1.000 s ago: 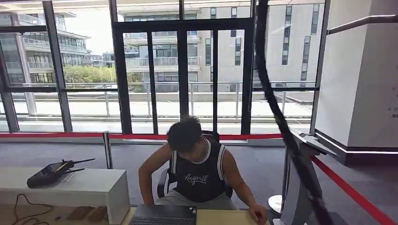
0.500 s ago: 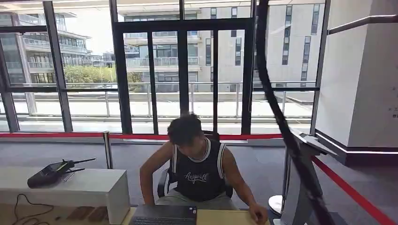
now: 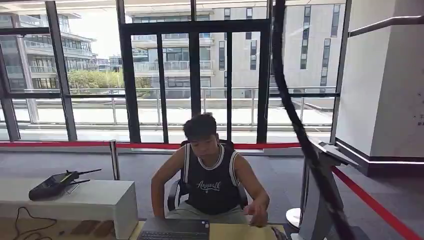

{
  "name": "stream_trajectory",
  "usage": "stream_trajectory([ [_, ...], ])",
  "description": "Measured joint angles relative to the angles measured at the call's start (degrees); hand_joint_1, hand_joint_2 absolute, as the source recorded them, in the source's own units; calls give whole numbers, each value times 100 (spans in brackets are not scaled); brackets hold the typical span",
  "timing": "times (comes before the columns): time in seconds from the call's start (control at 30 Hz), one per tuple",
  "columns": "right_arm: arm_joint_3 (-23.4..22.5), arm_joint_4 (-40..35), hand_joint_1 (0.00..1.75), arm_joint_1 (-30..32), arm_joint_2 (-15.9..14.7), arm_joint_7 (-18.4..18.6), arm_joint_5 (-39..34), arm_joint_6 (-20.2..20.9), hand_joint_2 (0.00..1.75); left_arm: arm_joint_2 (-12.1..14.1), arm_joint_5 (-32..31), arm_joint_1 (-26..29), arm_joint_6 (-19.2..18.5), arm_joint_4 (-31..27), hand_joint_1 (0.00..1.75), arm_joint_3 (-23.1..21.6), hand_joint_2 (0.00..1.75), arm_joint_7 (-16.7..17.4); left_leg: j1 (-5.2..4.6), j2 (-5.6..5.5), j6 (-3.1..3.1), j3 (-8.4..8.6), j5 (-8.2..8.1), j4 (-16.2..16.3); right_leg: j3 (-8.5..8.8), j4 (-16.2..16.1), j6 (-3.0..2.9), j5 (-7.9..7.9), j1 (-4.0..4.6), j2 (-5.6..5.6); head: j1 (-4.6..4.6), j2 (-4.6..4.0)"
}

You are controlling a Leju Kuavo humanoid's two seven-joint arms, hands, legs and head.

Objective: Pass the card to the sensor for recognition and then transmit it.

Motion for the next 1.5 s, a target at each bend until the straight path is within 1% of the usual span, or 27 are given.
stream_trajectory([
  [0.1,9,440,175,-359,87,-255,-183,43,175,4,-37,-25,-7,2,0,-41,0,-15,0,0,-1,0,1,0,0,0,0,0,0,0,2,0],
  [0.17,13,663,175,-532,148,-327,-271,93,175,11,-48,-30,-7,2,0,-81,0,-20,1,-1,-1,-2,2,0,0,1,0,0,0,-1,4,0],
  [0.23,13,1058,175,-828,267,-395,-417,157,175,15,-57,-42,-9,2,0,-125,0,-26,1,-1,-1,-3,3,0,-2,2,-4,4,1,-1,2,0],
  [0.33,15,1473,175,-1197,387,-402,-467,242,175,20,-76,-73,-17,2,0,-160,0,-26,1,-2,-1,-4,5,0,-3,2,-4,4,1,-2,0,0],
  [0.5,22,2129,175,-1694,573,-327,-457,262,175,24,-116,-120,-24,4,0,-216,0,-4,1,-2,-1,-4,5,0,-4,2,-4,4,1,-2,0,0],
  [0.7,39,2705,175,-2018,706,-199,-457,262,175,26,-164,-166,-61,7,0,-304,0,26,1,-2,-1,-4,5,1,-4,1,-4,4,0,-2,0,0],
  [0.73,46,2780,157,-2040,715,-188,-450,258,175,28,-168,-168,-74,7,0,-308,0,35,1,-2,-1,-3,5,1,-3,1,-4,4,0,-2,0,0],
  [0.77,50,2845,157,-2055,726,-172,-450,253,175,28,-166,-171,-87,7,0,-310,0,35,1,-1,-1,-3,5,1,-4,1,-4,4,0,-2,0,0],
  [0.8,52,2902,3,-2065,732,-159,-450,253,175,28,-166,-174,-96,7,0,-315,0,35,1,-2,-1,-3,5,1,-3,1,-4,4,0,-2,0,0],
  [0.83,52,2963,0,-2072,734,-150,-450,253,175,28,-164,-176,-101,7,0,-321,0,35,1,-2,-1,-4,5,1,-3,1,-4,4,0,-2,0,0],
  [0.9,59,3094,0,-2094,752,-144,-450,255,175,31,-140,-176,-101,7,0,-343,0,35,0,-2,-1,-3,5,1,-4,1,-3,5,0,-1,0,0],
  [0.93,61,3147,0,-2101,761,-142,-448,255,0,31,-135,-176,-101,9,0,-352,0,35,0,-1,-1,-2,5,1,-4,1,-3,5,0,-1,0,0],
  [1.27,129,3503,0,-2121,789,-109,-284,72,0,37,-74,-168,-90,11,0,-406,0,15,1,-1,-1,-2,5,1,-4,1,-3,5,1,-1,0,0],
  [1.37,142,3551,0,-2124,785,-225,-262,-60,0,37,-26,-161,-74,13,0,-406,0,-2,1,-1,-1,-2,5,1,-4,1,-3,5,1,-1,2,0],
  [1.5,151,3547,0,-2119,758,-472,-431,-396,0,37,79,-128,-26,13,0,-406,0,-70,0,1,-1,2,5,3,-6,0,-3,5,0,-1,0,0],
])
